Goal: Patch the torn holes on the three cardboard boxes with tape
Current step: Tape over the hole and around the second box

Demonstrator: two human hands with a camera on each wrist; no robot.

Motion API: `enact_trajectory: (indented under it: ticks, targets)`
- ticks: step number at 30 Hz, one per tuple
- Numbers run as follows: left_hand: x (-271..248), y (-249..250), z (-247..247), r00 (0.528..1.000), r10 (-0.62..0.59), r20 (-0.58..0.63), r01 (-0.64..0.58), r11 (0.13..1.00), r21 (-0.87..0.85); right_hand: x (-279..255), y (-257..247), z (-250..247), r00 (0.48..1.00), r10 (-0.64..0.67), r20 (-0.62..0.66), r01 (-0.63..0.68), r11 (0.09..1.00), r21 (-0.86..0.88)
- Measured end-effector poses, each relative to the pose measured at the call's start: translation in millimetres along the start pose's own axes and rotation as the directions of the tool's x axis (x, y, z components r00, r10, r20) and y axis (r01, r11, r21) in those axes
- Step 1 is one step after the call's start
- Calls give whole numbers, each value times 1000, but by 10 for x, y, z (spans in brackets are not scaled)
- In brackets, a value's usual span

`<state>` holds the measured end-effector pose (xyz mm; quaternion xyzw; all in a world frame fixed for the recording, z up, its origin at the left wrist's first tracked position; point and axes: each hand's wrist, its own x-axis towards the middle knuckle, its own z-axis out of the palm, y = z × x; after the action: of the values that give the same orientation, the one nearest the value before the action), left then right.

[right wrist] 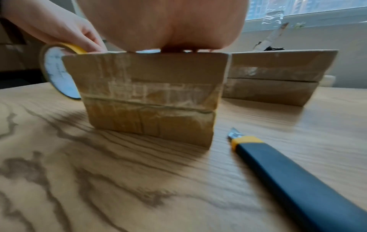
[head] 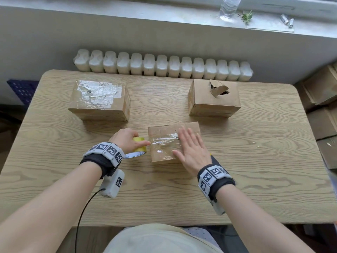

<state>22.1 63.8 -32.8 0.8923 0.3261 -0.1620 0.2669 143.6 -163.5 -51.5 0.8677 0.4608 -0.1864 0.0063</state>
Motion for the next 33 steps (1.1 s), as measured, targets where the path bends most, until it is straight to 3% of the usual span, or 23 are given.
enact_trajectory:
  ticks: [2, 3, 6, 9, 13, 17, 22, 29, 33]
  targets:
    - [3, -8, -1, 1000, 11, 15, -11, 1000, -18, -36, 70, -65, 983, 180, -47, -174, 980, 97]
    - [9, -14, 1, 1000, 16, 23, -15, 999, -30, -33, 57, -121, 979, 196, -54, -185, 971, 152]
    - [12, -31, 1, 999, 21, 39, -18, 998, -64, 71, -205, -297, 998, -66, 5, 64, 982, 180]
    - [2, -36, -1, 999, 27, 25, -25, 997, -75, 300, -514, -344, 957, -271, 105, 268, 962, 46]
    - [-5, -66, 12, 999, 31, 26, -28, 994, -108, 536, -723, -331, 933, -293, 211, 326, 935, -143]
    - [-44, -120, -2, 997, 49, 53, -40, 987, -155, 563, -813, -351, 929, -293, 225, 333, 928, -167]
    - [-196, -214, -262, 983, 157, 99, -108, 917, -384, 464, -836, -581, 927, -355, 121, 357, 934, 8]
    - [-377, -170, -828, 971, 225, -85, -236, 821, -520, 386, -805, -720, 943, -323, -84, 328, 847, 419]
    - [-382, 25, -940, 963, 242, -121, -269, 805, -529, 316, -706, -727, 940, -264, -218, 340, 782, 522]
